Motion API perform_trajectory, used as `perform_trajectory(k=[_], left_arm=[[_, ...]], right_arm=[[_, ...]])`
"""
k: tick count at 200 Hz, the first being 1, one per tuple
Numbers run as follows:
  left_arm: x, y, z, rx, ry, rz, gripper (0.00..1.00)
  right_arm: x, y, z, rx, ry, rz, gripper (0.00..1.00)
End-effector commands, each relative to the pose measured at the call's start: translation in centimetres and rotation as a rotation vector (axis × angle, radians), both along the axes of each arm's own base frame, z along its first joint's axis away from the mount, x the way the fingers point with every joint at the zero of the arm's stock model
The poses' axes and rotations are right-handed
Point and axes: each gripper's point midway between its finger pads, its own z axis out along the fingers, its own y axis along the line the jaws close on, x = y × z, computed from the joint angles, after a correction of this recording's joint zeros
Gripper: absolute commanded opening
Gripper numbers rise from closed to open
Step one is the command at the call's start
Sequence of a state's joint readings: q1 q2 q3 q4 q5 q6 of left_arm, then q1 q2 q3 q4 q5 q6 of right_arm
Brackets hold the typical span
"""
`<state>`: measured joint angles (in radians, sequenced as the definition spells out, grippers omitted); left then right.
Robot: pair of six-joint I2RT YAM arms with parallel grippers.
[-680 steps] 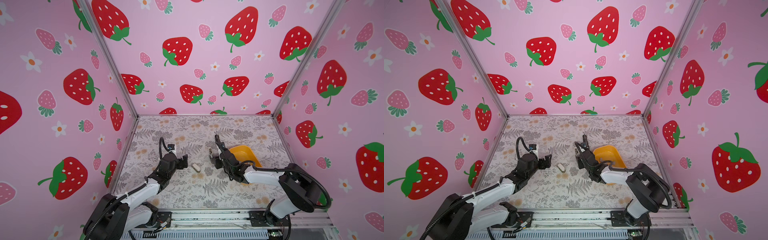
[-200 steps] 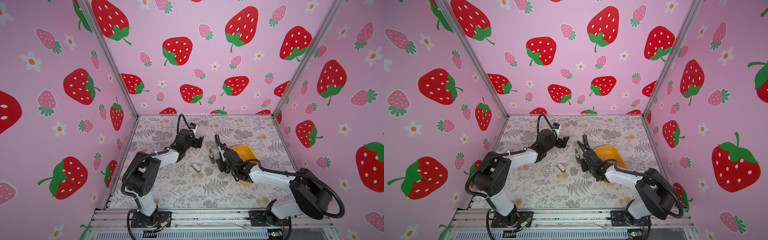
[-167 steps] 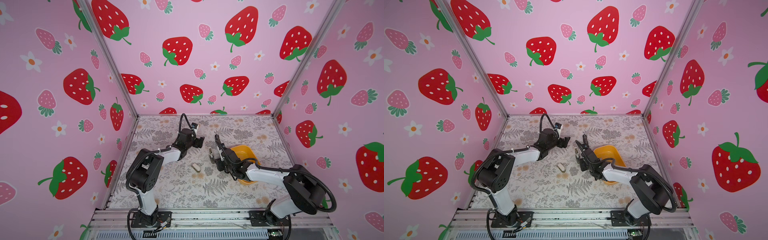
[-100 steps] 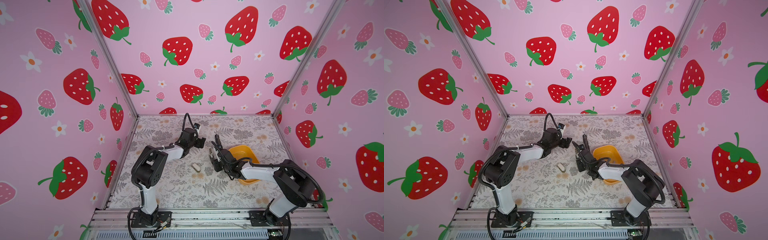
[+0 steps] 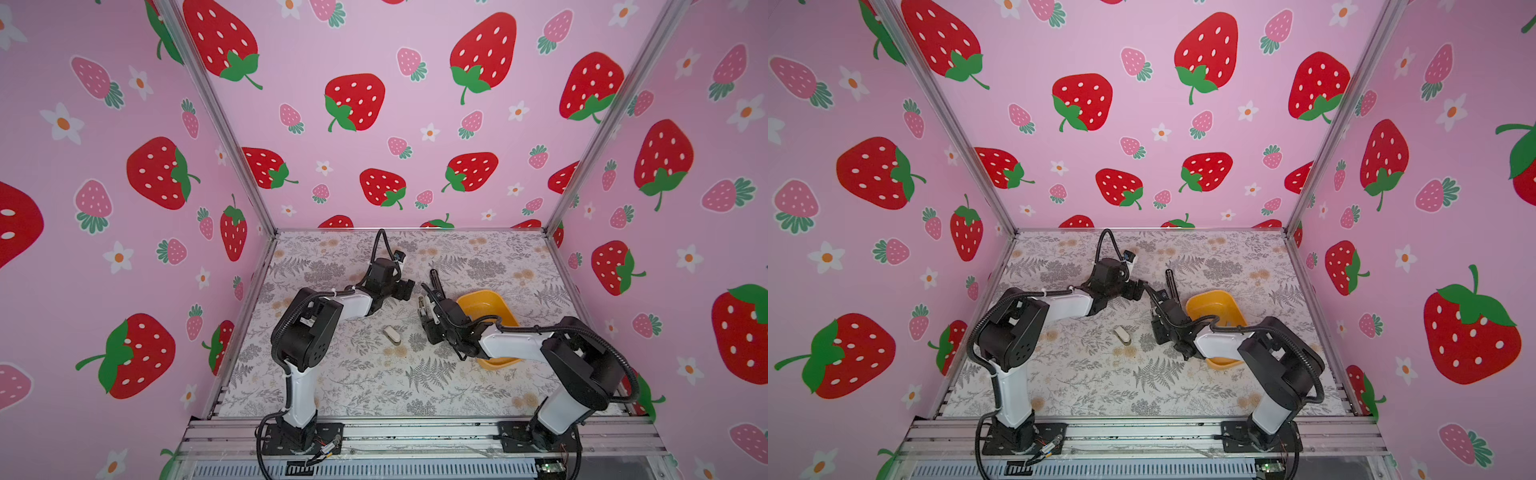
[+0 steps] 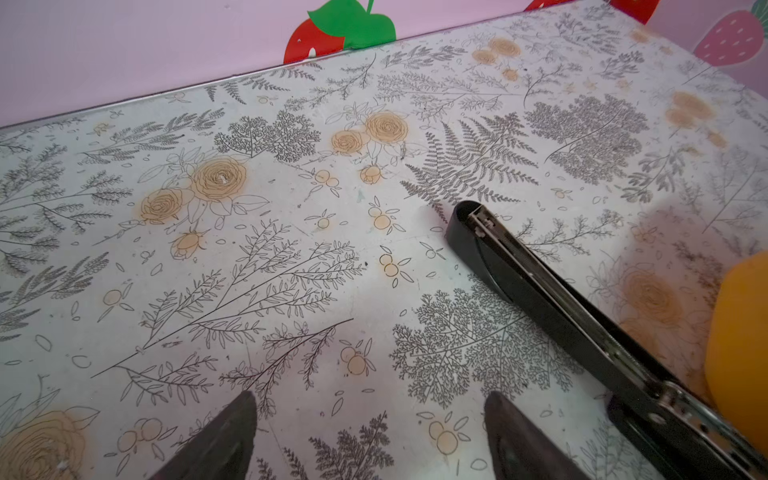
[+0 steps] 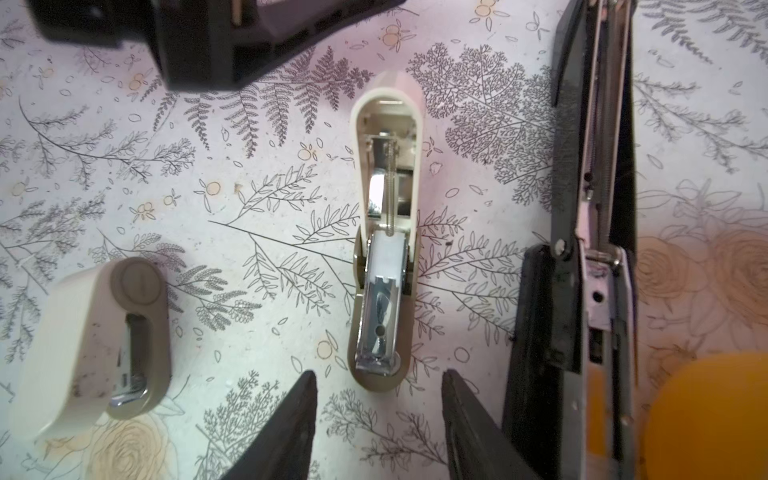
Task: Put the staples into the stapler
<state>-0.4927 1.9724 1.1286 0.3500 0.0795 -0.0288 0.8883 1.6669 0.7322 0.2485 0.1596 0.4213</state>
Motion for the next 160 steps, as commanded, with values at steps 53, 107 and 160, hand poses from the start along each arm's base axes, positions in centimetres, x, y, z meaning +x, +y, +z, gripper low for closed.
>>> perform_trajectory(k=[53,107,160], left_arm=[[0.4,-0.8,1.6,-0.006,-0.036,-0.030,0.86],[0.4,-0.2,2.0,-0.013,-0.075,0.004,0.86],[0.3,1.0,2.7,-0.029,-0.136,0.055,0.82]], right_arm=[[0.0,0.0,-1.1,-0.021,0.004,-0.007,0.51],[0.2,-1.7,7.2,0.052,-0.137,-0.047,0.51],[1.7,-10.4,8.9,0.005,-0.095,-0.332,0.43]])
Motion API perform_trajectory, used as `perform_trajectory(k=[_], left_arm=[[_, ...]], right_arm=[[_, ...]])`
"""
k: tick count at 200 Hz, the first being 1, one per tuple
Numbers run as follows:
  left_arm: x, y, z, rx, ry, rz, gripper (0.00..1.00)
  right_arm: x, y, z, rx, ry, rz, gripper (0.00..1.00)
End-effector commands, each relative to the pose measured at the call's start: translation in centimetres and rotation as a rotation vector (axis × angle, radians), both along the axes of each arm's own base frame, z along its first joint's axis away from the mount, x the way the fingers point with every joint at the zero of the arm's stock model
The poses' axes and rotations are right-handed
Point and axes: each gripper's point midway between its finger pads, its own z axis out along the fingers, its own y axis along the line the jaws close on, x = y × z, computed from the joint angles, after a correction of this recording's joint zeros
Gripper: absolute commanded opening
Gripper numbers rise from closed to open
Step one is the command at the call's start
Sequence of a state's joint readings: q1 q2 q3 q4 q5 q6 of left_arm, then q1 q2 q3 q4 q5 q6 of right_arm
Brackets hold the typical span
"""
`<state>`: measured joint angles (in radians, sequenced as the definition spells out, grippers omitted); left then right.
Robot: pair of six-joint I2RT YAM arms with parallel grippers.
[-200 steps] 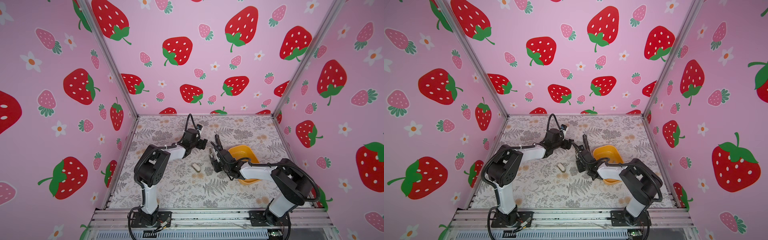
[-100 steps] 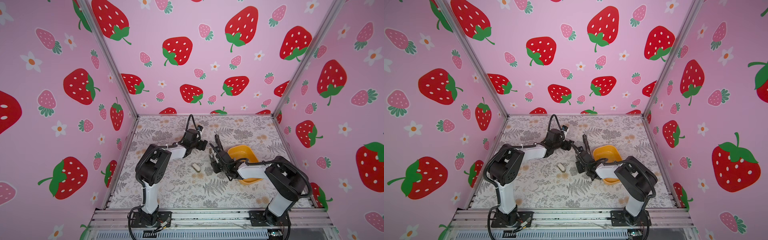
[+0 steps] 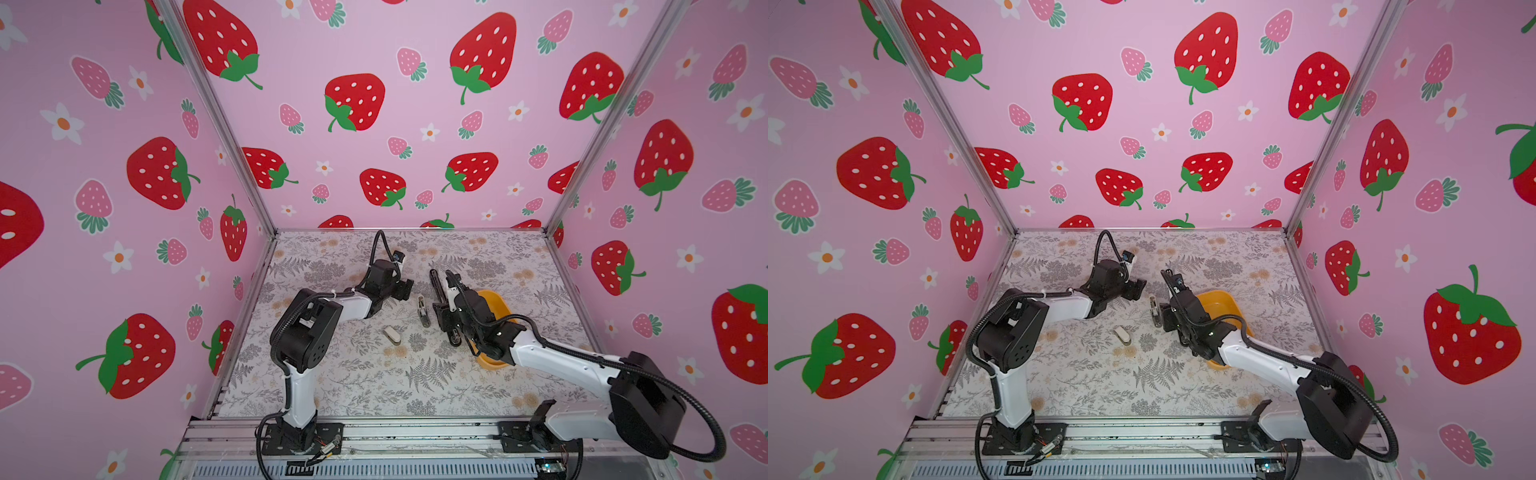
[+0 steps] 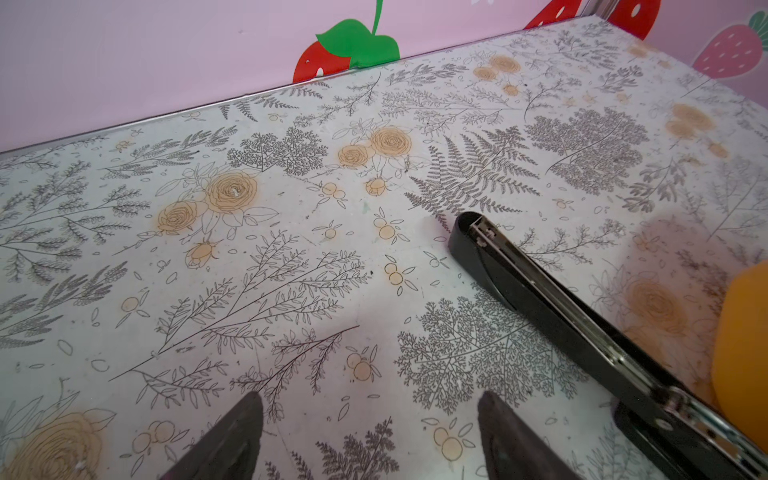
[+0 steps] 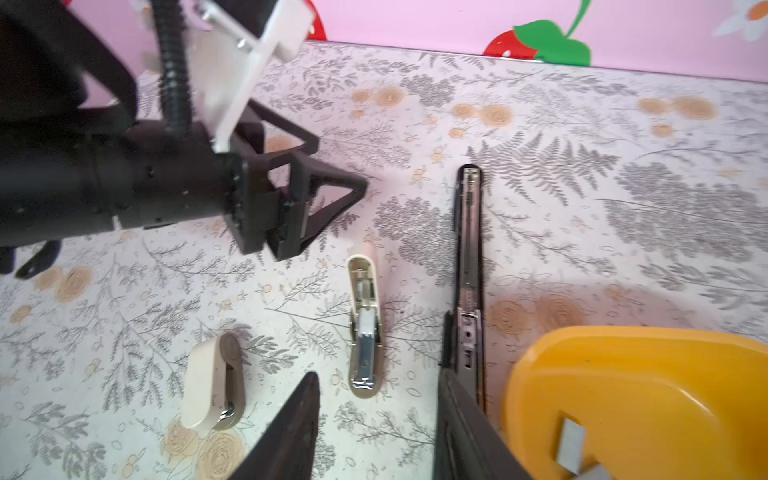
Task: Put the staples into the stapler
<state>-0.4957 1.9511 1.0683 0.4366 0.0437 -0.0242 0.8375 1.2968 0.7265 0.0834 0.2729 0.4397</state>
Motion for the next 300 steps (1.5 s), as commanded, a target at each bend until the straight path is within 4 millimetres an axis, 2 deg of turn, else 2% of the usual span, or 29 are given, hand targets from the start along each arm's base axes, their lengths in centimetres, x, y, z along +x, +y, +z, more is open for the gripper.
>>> perform_trajectory(k=[1,25,53,89,171,276,300], left_arm=[[0.4,0.4,2.3,-0.026,-0.084,0.031,0.82],[0.6,0.7,2.4,-0.023,-0.103,0.047,0.79],[0.3,1.1,2.6,-0.027,-0.126,0.065,0.78],[0.2,1.5,2.8,-0.035,-0.146,0.087,0.77],[0.3,1.7,2.8,-0.032,-0.146,0.099,0.76],[0.4,1.6,2.8,-0.029,-0.141,0.098,0.75],[0.4,1.6,2.7,-0.029,-0.140,0.098,0.74]], right_arm=[[0.5,-6.1,-2.3,-0.088,0.103,-0.192,0.43],[1.0,-11.1,-4.0,-0.080,0.191,-0.333,0.42],[0.9,-13.0,-6.3,-0.062,0.289,-0.359,0.42],[0.6,-13.1,-8.8,-0.023,0.374,-0.360,0.42],[1.4,-13.0,-10.5,-0.006,0.425,-0.372,0.45],[0.2,-14.2,-14.3,-0.113,0.535,-0.417,0.36],[0.2,-14.5,-14.3,-0.128,0.536,-0.432,0.34]])
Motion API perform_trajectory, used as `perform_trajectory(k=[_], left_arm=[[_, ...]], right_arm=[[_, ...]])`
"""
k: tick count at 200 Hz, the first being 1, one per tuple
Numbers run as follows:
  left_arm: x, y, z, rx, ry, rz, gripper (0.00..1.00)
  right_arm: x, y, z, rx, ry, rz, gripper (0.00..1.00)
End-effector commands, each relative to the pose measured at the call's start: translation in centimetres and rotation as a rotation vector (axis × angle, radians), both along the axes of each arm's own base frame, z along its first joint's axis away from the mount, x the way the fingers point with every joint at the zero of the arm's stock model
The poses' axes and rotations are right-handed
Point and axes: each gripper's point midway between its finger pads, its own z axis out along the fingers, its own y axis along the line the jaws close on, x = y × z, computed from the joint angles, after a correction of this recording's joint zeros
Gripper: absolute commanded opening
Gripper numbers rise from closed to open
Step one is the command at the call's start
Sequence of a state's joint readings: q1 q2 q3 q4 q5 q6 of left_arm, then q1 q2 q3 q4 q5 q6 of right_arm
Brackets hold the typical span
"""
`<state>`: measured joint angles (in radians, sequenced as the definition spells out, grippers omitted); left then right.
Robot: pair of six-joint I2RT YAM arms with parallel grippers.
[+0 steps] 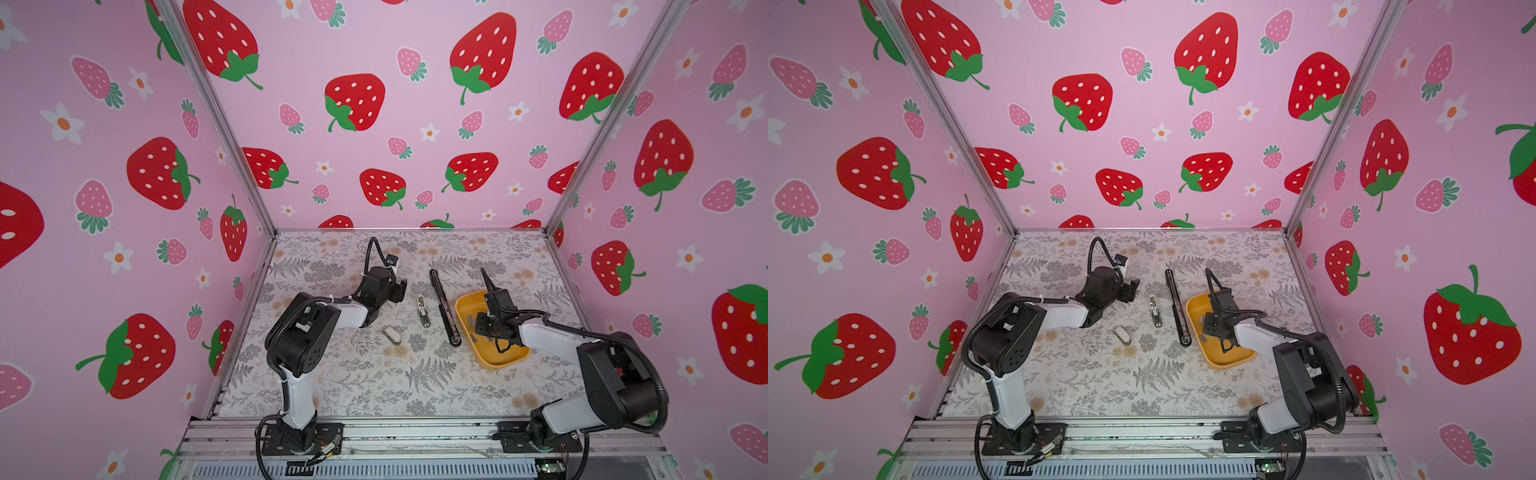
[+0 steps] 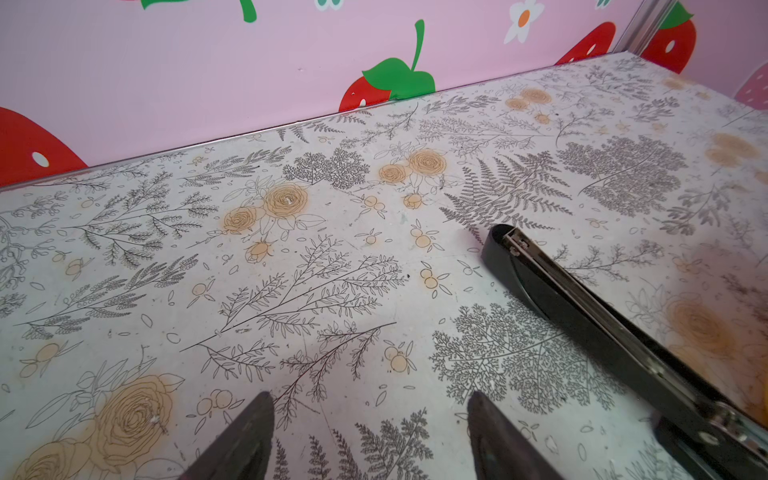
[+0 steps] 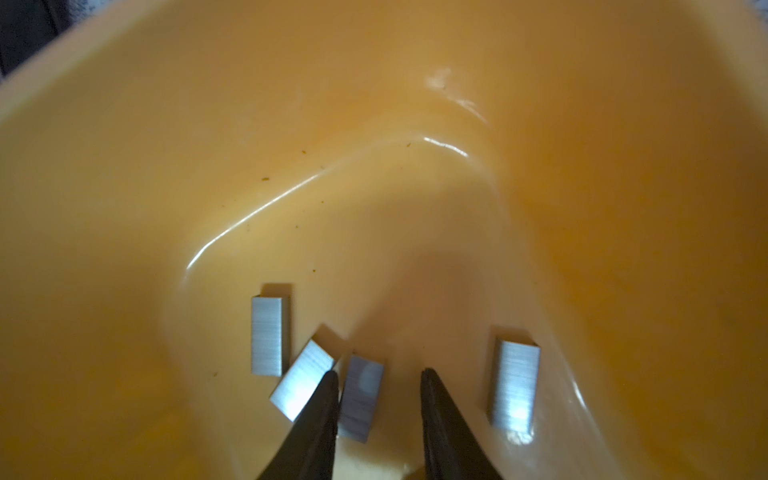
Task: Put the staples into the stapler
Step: 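Lower the right gripper into the yellow tray and close on a staple strip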
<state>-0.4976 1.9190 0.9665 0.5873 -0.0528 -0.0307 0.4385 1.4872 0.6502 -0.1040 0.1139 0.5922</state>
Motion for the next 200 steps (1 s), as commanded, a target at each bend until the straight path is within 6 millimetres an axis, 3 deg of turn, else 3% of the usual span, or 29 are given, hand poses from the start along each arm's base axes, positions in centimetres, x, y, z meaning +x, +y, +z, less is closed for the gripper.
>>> perform_trajectory(k=[1,26,124,145,200], left_arm=[[0.4,-0.2,2.0,-0.025,-0.050,0.011,0.74],[0.5,-0.2,2.0,-0.025,-0.049,0.012,0.74],[0.5,-0.1,2.1,-0.027,-0.050,0.014,0.74],[0.5,-0.1,2.1,-0.026,-0.051,0.014,0.73],[0.4,-0.1,2.1,-0.026,-0.052,0.015,0.73]], right_arm=[[-1.2,-1.1,-1.4,-0.048,0.070,-0.032,0.34],[-1.2,-1.7,-1.3,-0.087,0.078,-0.052,0.28],[-1.5,-1.0,-2.4,-0.153,0.122,-0.028,0.27],[-1.6,-0.9,-2.6,-0.157,0.130,-0.030,0.21],[-1.6,-0.6,-2.1,-0.161,0.116,-0.034,0.18]])
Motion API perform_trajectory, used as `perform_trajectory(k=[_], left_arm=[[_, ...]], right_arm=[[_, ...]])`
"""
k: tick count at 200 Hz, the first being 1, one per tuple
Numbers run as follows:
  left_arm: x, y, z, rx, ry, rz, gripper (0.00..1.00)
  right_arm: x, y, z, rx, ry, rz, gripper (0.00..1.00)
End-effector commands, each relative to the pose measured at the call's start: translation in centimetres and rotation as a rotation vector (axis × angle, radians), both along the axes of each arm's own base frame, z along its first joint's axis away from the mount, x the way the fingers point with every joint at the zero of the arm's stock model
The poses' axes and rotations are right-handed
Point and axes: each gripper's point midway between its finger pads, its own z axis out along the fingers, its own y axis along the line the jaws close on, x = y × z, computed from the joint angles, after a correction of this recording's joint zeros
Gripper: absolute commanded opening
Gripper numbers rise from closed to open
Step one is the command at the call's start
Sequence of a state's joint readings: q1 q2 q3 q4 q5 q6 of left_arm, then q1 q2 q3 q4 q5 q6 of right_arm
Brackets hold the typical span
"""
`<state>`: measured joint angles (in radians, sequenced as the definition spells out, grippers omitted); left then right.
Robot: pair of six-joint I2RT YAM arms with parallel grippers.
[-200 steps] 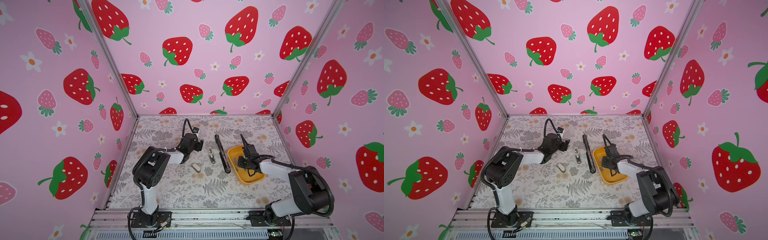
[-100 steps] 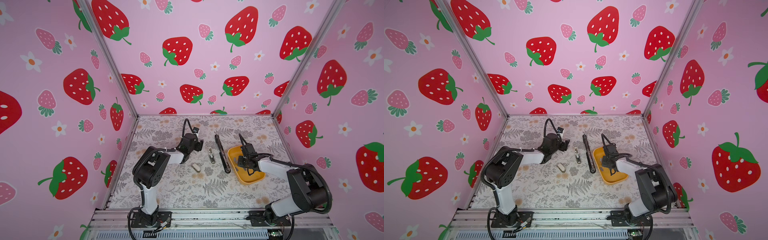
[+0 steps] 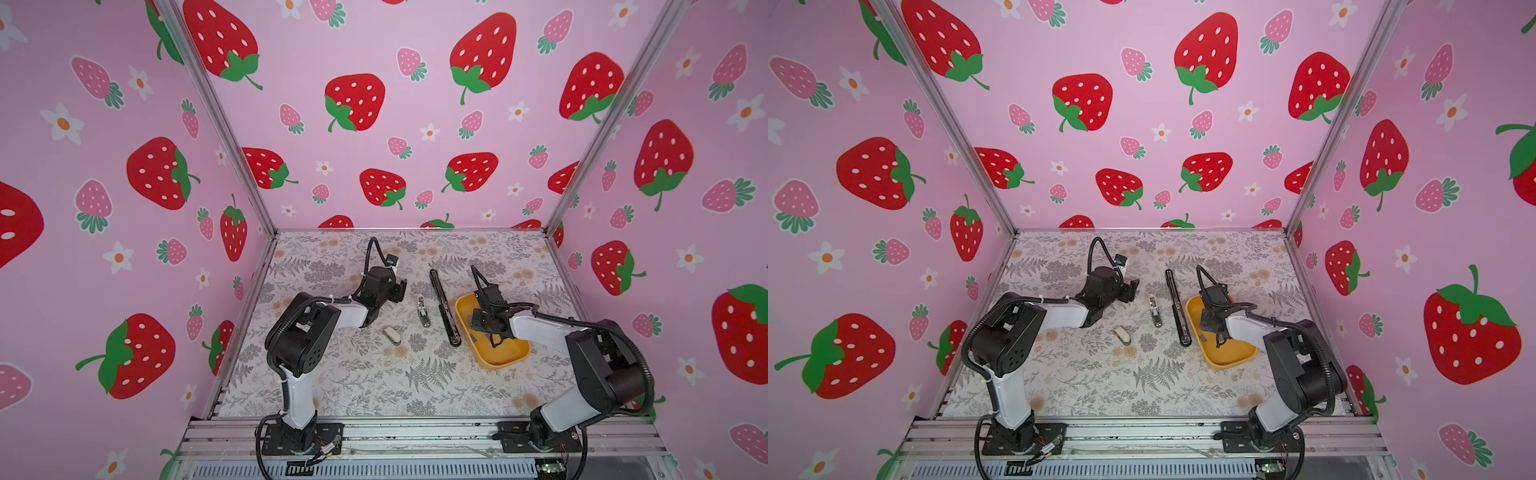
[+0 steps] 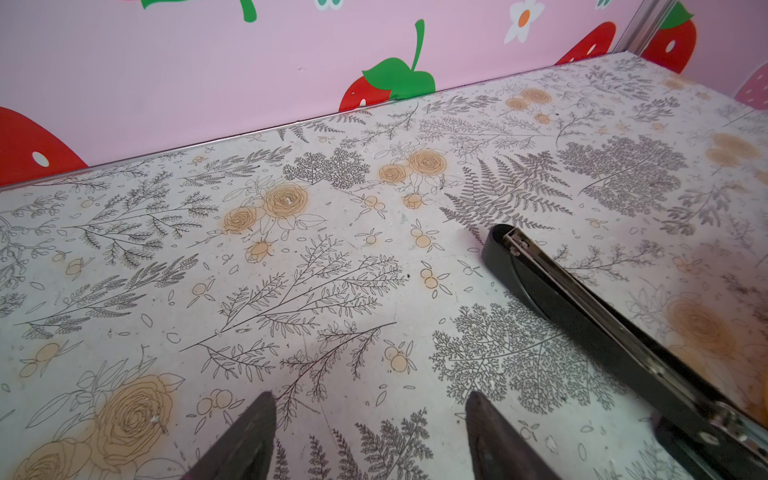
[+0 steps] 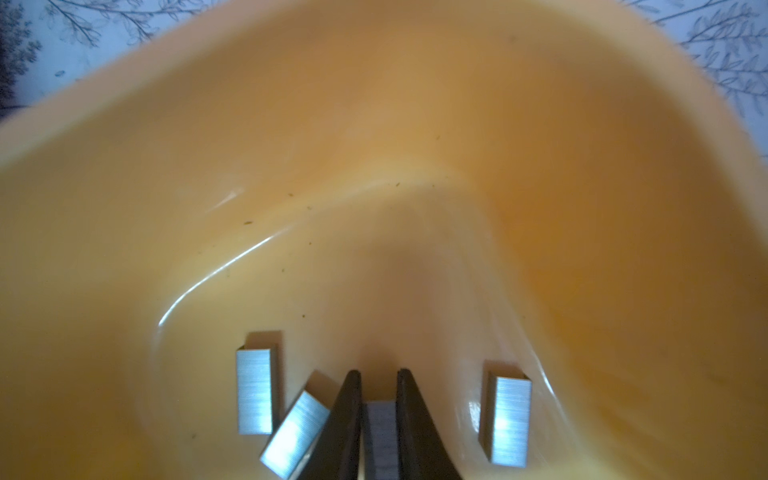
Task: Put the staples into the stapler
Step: 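Lower the right gripper into the yellow tray and close on a staple strip, then lift the staple strip and carry it above the open beige mini stapler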
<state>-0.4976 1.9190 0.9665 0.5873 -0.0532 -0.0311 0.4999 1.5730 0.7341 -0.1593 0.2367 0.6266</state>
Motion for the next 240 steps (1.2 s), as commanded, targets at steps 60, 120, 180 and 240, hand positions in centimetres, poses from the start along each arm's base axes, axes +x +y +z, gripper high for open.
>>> perform_trajectory(k=[60,120,180,240], left_arm=[[0.5,0.1,2.2,-0.031,-0.057,0.024,0.71],[0.3,0.3,2.3,-0.039,-0.070,0.029,0.71],[-0.3,0.1,2.5,-0.049,-0.089,0.010,0.71],[-0.4,0.2,2.5,-0.061,-0.087,-0.002,0.71]], right_arm=[[-0.5,-0.3,2.6,-0.018,-0.029,-0.004,0.17],[1.6,1.2,10.7,0.011,-0.300,0.030,0.16],[-1.5,6.1,15.1,0.164,-0.604,0.211,0.16],[-4.5,9.5,15.4,0.266,-0.638,0.380,0.14]])
